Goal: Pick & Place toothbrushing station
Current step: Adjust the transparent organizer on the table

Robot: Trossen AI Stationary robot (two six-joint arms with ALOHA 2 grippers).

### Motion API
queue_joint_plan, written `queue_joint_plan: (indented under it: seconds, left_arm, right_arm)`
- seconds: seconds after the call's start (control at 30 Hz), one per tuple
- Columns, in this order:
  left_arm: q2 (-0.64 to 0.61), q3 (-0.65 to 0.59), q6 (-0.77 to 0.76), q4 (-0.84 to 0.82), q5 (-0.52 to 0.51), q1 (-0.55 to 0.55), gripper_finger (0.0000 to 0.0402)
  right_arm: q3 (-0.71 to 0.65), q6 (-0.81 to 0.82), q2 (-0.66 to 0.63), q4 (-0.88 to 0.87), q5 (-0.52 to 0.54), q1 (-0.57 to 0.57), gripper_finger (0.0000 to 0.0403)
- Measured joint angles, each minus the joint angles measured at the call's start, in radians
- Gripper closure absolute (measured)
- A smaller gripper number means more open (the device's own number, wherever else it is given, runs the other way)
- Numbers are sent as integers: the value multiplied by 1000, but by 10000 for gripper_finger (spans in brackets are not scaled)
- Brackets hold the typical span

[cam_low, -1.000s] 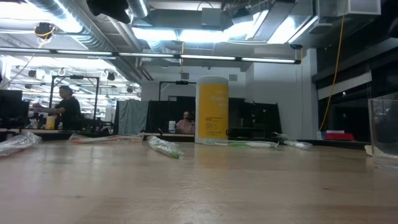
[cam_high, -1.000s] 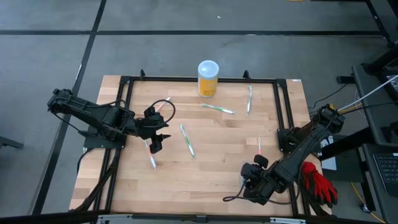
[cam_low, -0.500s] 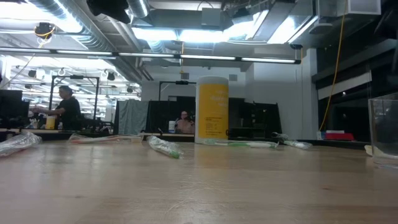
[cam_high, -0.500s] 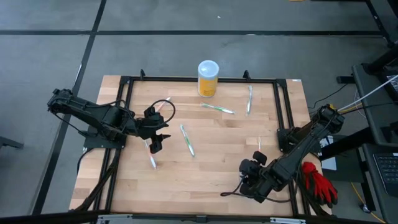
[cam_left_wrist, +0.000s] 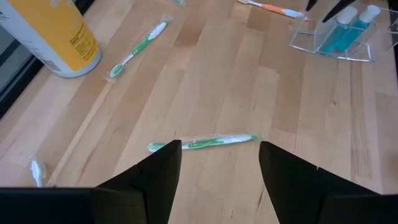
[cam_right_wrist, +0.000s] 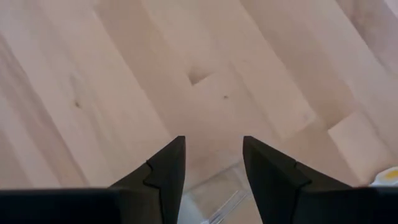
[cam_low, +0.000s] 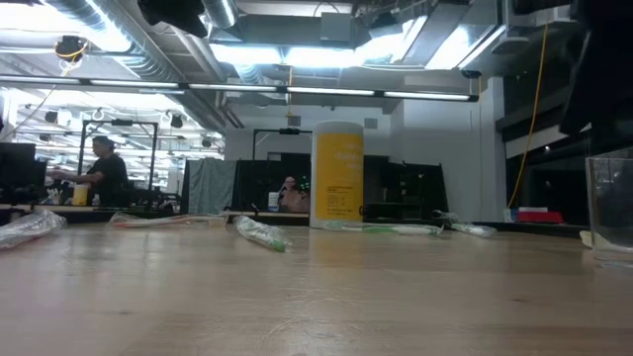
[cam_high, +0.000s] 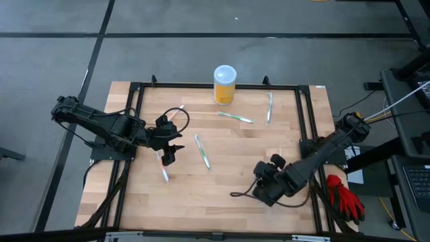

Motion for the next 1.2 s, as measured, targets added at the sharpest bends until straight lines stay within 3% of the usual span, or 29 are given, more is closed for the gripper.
queue_joint_plan:
  seconds: [0.37,0.6,0.8,1.0,1.2]
  left_arm:
    - [0,0,0,0,-2,0,188]
    - [0,0,0,-2,-2,0,188]
    - [0,0,-1,-3,-1,0,188]
    - [0,0,0,-4,-5,0,188]
    - [0,0,28,-7,-65,0,188]
  right_arm:
    - [0,-182,0,-25,-20,-101,241]
    - [0,-181,-15,-77,5,-162,241]
    - [0,-155,-117,-125,-15,-168,241]
    - [0,-142,-311,-127,-165,-164,241]
    - [2,-318,-399,-226,-351,-161,241]
